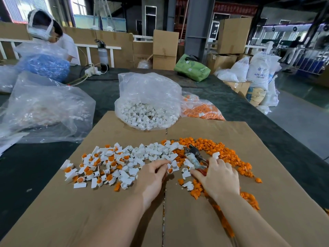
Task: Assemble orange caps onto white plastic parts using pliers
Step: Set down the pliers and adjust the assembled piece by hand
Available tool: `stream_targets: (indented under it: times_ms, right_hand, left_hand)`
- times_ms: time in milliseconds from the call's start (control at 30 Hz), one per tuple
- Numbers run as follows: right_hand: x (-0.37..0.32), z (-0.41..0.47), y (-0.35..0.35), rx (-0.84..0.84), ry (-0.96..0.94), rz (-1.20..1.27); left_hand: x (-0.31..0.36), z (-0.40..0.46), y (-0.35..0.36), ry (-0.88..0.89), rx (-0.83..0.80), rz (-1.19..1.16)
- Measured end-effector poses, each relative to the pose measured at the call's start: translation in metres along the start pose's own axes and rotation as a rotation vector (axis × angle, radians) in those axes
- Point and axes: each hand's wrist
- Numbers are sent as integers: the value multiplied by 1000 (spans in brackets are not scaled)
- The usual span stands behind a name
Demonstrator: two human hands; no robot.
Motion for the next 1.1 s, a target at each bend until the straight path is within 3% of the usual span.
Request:
stream_targets:
  times_ms: [100,200,300,467,600,767,1100]
  right_hand:
    - [-12,-7,-3,198,-105,-68]
    - [-31,-15,4,514,-412,182]
    - [-46,-22,8,505,-588,315]
    - [-48,-23,17,478,-510,489]
    - [-48,-26,17,487,-514,524]
    - [-44,-27,16,540,-398,546]
    - [-44,-30,13,509,-510,558]
  left_hand:
    - [-1,2,0,10,-27,21]
    - [0,3,1,18,-47,-4]
    - [2,1,-1,35,-59,27]
    - [-3,-6,-6,56,-109,83]
    - [-4,-8,0,183,-16,195]
    - [-7,-9,2,189,16,167]
    - [-7,-10,1,216,16,196]
Point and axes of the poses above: each hand's wrist, its own z-axis towards the middle knuckle, its own y-axis out of the palm, x = y × z, and after that the axes turned 8 degrees about -y, right-handed
